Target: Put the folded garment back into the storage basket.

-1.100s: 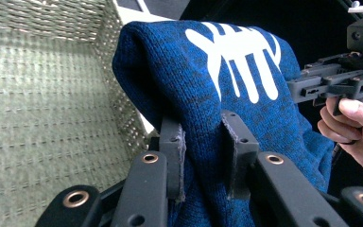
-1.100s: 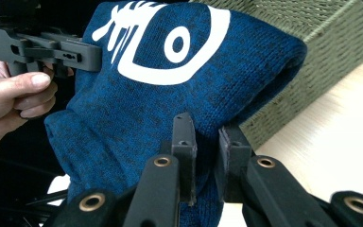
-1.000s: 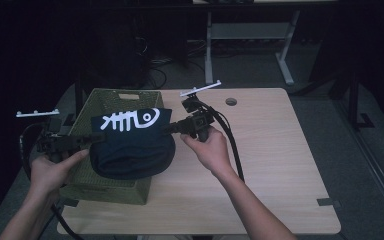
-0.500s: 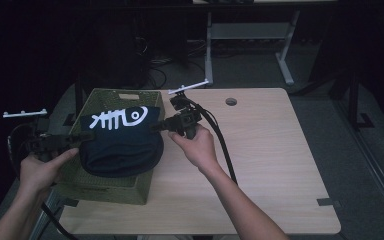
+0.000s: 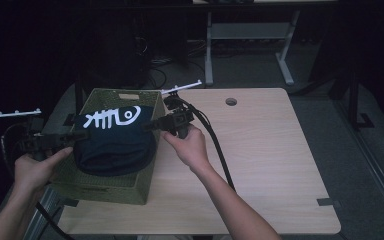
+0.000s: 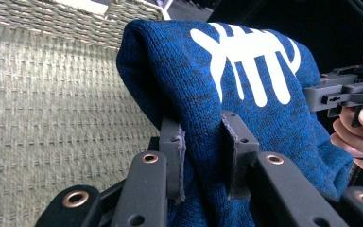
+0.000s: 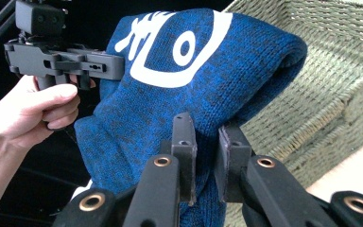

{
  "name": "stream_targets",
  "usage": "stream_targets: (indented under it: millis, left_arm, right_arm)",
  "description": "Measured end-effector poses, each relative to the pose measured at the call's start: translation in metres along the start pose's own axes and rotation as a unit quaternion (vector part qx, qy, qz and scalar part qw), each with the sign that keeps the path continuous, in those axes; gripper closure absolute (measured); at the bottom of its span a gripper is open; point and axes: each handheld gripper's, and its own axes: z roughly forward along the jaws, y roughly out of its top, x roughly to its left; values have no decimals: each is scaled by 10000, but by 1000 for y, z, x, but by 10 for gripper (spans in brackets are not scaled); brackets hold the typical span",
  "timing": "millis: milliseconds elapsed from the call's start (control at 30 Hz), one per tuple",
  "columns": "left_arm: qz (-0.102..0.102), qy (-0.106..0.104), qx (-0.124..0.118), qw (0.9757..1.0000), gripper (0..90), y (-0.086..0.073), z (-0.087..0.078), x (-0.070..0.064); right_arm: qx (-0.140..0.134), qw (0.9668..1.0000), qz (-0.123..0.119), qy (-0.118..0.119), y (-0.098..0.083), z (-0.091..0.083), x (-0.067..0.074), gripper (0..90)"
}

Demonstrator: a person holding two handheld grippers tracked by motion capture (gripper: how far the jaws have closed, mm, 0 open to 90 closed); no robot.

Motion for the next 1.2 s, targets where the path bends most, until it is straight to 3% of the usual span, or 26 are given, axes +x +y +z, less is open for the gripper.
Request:
stream_targets:
  millis: [600, 1200]
  left_arm:
    - [-130, 229, 55, 9996, 732, 7, -1, 31]
    - [-199, 474, 281, 9983, 726, 2, 18, 70]
  right_arm:
    - [-20, 9997, 189, 163, 9, 34, -10, 795]
    - [109, 9993, 358, 0, 8, 75, -31, 795]
